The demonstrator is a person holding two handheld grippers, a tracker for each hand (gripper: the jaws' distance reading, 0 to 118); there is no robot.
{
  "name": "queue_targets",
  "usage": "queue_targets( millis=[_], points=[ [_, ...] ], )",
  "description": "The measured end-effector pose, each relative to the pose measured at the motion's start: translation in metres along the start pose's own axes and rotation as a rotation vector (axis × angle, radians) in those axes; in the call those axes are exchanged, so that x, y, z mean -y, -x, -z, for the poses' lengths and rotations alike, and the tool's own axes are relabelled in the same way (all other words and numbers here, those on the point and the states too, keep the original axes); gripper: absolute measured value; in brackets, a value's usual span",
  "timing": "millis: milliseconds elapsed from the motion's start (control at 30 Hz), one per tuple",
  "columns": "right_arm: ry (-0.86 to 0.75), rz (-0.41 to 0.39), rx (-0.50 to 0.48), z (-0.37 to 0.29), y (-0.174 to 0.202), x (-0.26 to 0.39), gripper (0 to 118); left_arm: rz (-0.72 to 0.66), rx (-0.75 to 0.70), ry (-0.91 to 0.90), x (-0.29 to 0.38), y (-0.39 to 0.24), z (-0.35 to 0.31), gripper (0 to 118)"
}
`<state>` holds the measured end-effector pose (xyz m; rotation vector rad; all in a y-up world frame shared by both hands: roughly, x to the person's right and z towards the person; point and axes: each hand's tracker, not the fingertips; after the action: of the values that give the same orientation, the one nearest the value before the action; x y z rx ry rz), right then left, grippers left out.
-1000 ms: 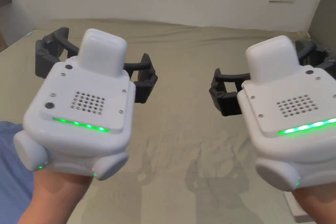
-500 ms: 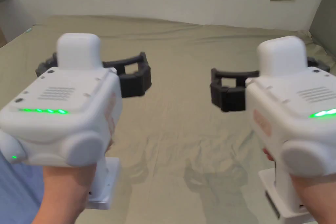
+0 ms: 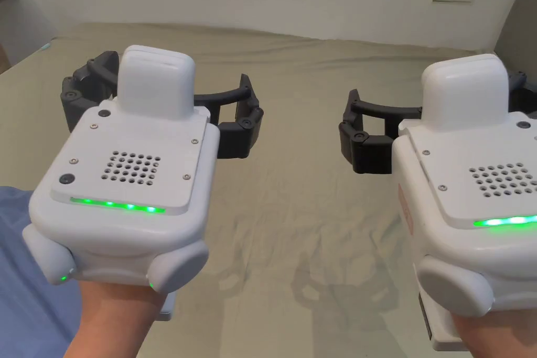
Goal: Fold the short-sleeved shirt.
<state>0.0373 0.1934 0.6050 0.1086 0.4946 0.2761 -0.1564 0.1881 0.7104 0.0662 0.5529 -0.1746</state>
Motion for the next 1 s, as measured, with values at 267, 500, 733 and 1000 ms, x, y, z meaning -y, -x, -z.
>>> queue_targets(
  millis=[267,500,733,1000],
  points=[
    [0.054,0.093,-0.050,0.003,-0.008,-0.003,118,-0.025,0.027,0.035,0.001,0.003,0.003,118],
    [0.042,0.041,-0.025,0.004,-0.002,-0.003,1,-0.015,0.040,0.039,0.000,-0.002,0.009,7],
    [0.075,0.050,-0.055,0.004,-0.007,0.002,1,-0.036,0.092,0.073,0.004,-0.005,0.015,0],
    [0.079,0.051,-0.050,0.008,-0.008,0.004,1,-0.031,0.081,0.093,0.011,-0.005,0.020,0]
  ],
)
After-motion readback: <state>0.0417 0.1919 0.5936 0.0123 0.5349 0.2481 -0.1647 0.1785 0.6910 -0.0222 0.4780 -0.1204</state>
